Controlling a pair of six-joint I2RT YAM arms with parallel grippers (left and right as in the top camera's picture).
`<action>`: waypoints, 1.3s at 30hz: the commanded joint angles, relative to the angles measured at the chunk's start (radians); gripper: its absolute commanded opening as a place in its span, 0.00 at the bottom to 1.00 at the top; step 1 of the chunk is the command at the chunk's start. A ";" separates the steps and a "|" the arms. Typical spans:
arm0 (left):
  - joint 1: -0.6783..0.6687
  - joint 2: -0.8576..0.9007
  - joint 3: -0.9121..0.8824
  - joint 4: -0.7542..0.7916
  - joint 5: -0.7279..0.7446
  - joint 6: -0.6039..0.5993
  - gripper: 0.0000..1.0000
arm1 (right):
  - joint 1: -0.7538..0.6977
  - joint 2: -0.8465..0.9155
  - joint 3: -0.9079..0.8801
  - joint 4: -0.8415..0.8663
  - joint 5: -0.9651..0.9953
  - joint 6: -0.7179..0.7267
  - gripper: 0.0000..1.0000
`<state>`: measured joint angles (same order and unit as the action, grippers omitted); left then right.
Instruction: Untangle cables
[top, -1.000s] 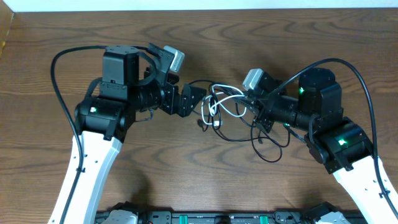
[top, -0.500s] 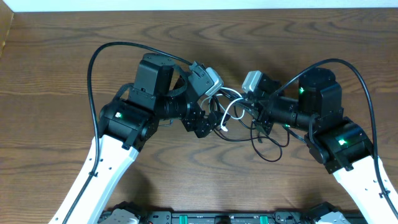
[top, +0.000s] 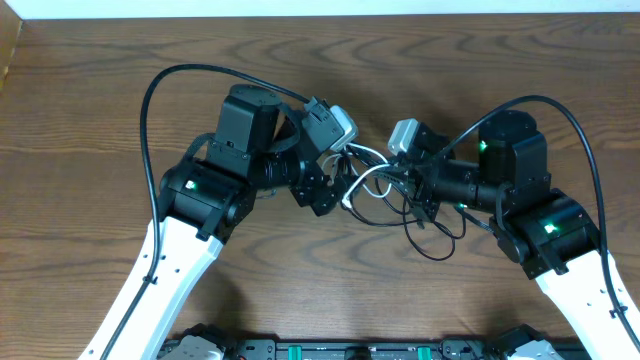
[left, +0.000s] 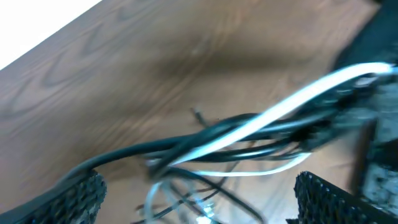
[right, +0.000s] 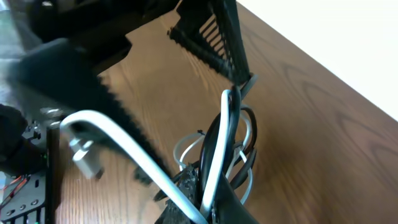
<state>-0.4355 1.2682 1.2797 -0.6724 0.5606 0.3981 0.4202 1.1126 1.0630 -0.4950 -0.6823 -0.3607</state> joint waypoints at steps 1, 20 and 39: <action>-0.002 0.006 0.000 0.005 -0.236 0.016 0.98 | -0.002 0.000 0.005 -0.008 -0.036 0.004 0.01; -0.003 0.006 0.000 0.021 0.033 0.138 0.97 | -0.001 0.000 0.005 -0.018 -0.163 -0.056 0.01; -0.002 0.006 0.000 -0.044 0.156 0.253 0.08 | -0.002 0.000 0.005 -0.018 -0.157 -0.056 0.01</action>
<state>-0.4366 1.2682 1.2797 -0.7284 0.7021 0.6495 0.4152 1.1126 1.0630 -0.5095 -0.8070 -0.4061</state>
